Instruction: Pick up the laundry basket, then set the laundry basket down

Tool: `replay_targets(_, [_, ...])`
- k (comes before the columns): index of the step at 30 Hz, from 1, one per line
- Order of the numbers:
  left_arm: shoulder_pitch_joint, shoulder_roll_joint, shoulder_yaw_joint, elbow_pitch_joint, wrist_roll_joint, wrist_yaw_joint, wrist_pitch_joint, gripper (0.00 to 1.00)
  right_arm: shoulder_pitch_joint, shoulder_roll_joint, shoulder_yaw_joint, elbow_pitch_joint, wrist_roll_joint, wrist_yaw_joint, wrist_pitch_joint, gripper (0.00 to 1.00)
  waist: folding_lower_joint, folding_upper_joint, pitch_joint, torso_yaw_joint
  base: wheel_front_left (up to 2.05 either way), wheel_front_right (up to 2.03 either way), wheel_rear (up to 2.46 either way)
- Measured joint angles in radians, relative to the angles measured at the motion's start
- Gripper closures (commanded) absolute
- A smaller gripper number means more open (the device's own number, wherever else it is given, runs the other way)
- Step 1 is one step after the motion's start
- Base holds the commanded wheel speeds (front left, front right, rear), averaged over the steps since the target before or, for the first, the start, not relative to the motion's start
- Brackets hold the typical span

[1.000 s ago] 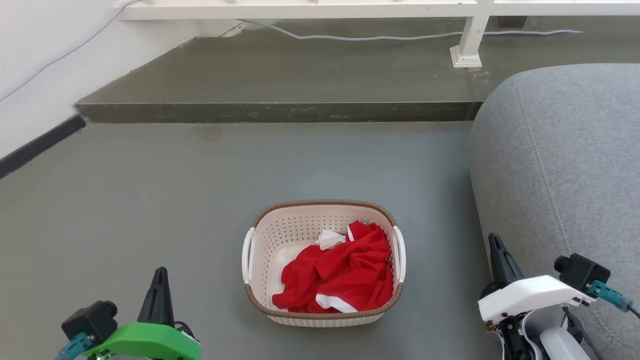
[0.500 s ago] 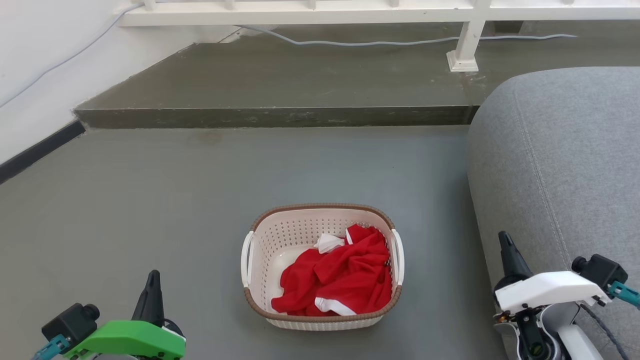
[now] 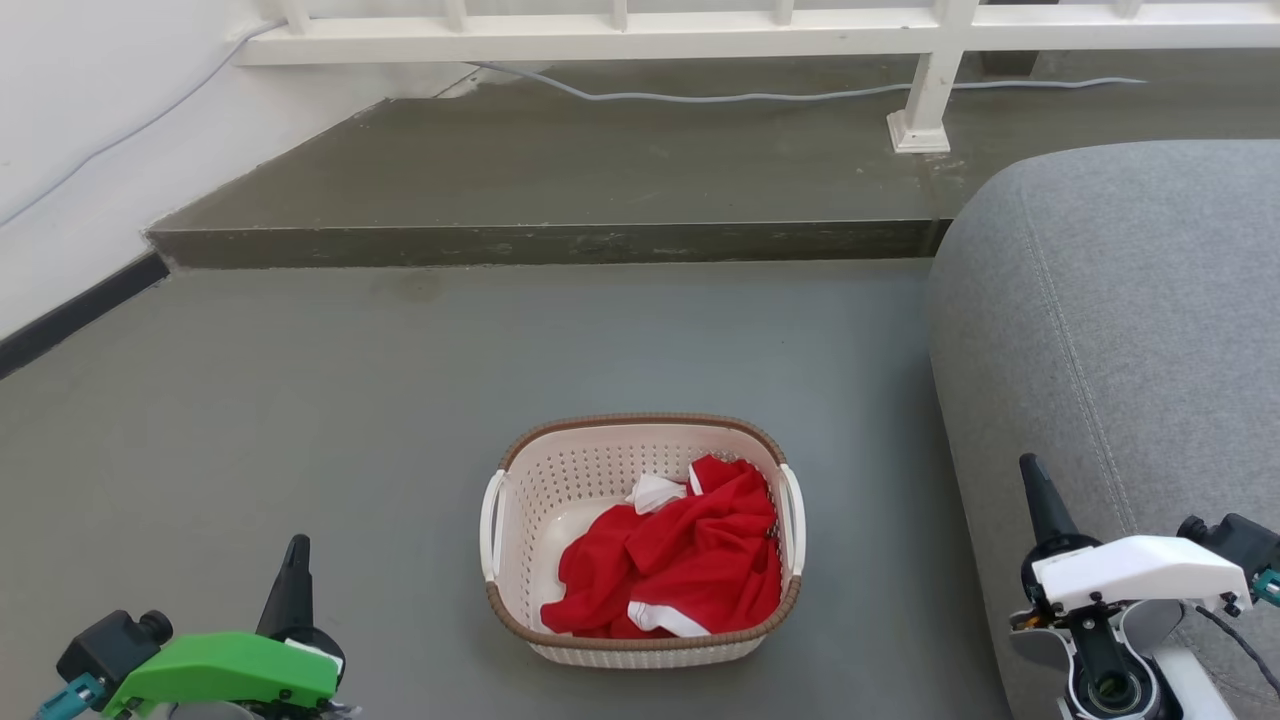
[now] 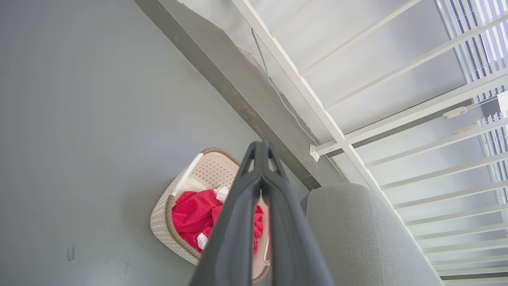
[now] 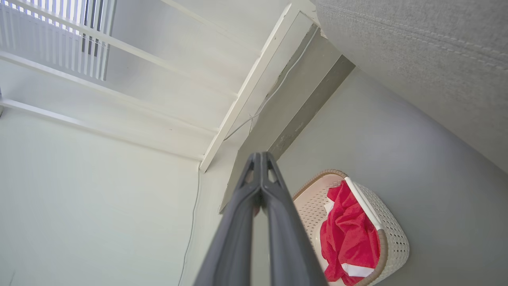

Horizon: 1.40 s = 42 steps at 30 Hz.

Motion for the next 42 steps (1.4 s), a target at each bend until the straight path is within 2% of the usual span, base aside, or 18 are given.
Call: replay_targets(42, [-0.073,0.011,0.079,0.061,-0.596,-0.105,0.118,1.00,-0.047,-0.022,-0.134,0.005,0.557,0.108,0.115,1.00,0.0000,0.0000,-0.038,-0.016,0.00,0.00,0.00])
